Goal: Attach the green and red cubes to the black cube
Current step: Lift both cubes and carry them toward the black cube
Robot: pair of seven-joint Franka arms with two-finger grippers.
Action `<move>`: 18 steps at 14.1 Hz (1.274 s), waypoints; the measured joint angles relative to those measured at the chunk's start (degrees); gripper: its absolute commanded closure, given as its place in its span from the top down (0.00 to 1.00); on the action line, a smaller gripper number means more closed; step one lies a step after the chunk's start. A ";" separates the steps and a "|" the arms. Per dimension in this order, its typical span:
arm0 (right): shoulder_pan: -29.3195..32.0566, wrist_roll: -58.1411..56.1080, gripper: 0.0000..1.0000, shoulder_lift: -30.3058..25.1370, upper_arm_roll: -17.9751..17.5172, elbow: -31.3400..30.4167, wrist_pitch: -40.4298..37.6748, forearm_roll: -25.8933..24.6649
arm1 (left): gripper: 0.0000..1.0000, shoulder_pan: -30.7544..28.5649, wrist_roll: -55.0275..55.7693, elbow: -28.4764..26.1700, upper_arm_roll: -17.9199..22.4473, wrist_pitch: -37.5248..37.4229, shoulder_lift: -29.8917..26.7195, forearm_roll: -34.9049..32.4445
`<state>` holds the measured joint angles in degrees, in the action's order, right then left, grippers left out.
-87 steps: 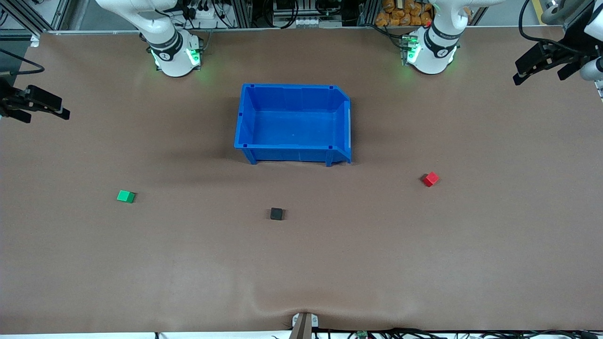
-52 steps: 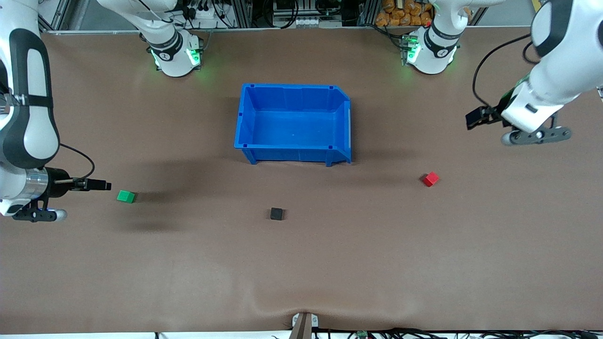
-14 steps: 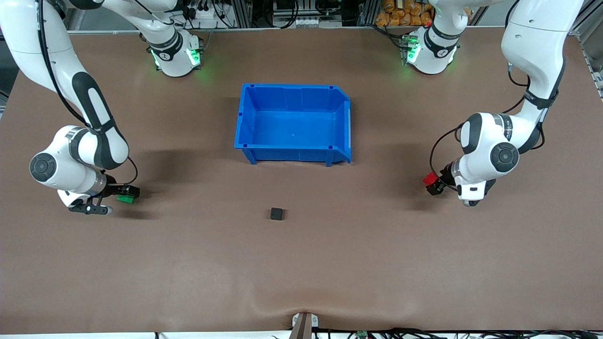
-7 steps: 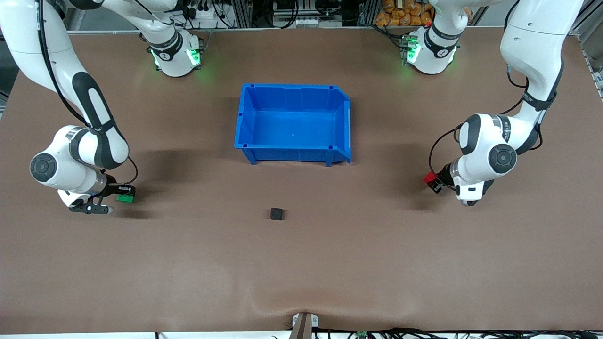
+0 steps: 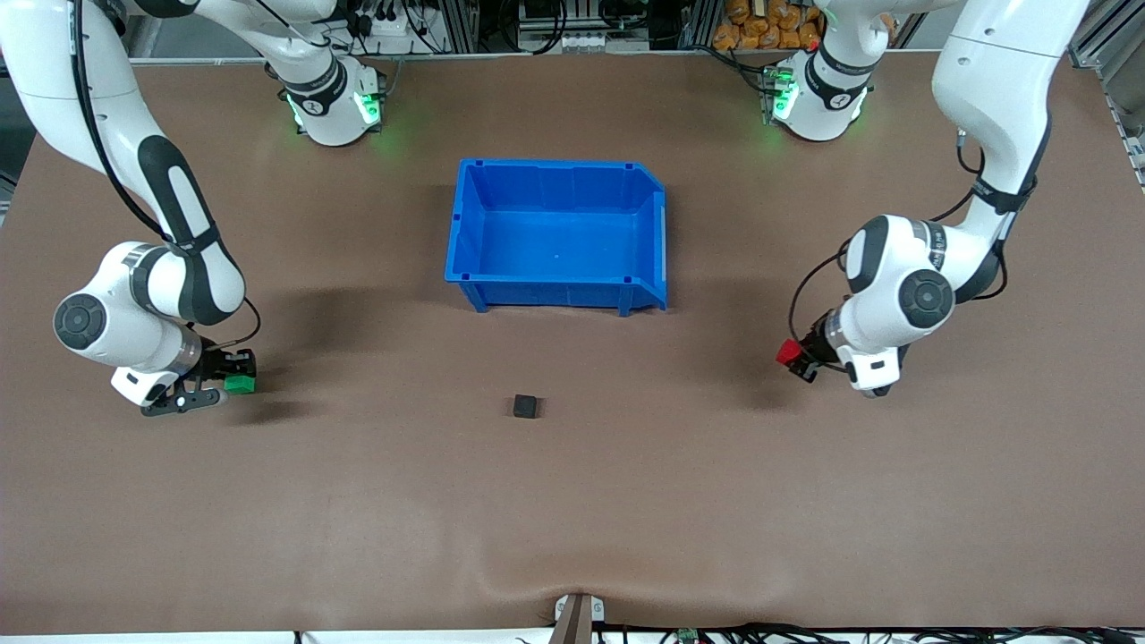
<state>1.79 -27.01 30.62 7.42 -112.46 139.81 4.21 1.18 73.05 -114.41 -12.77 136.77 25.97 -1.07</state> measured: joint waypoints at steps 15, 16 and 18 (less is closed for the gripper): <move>-9.64 -38.28 0.00 2.14 -3.06 20.01 -18.20 0.03 | 0.00 18.27 36.51 39.03 -0.23 -9.08 20.78 5.49; -10.17 -41.04 0.00 3.37 -3.08 21.42 -18.19 0.00 | 0.00 19.55 38.21 41.17 -0.21 -8.61 22.46 5.49; -10.93 -47.17 0.00 5.85 -3.10 23.86 -18.10 0.00 | 0.00 22.10 40.09 43.54 -0.07 -5.92 25.25 5.49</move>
<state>-9.14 -74.18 36.47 4.32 -88.60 121.71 4.21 23.28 113.13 -70.87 -12.83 130.84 51.23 4.42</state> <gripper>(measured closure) 0.599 0.604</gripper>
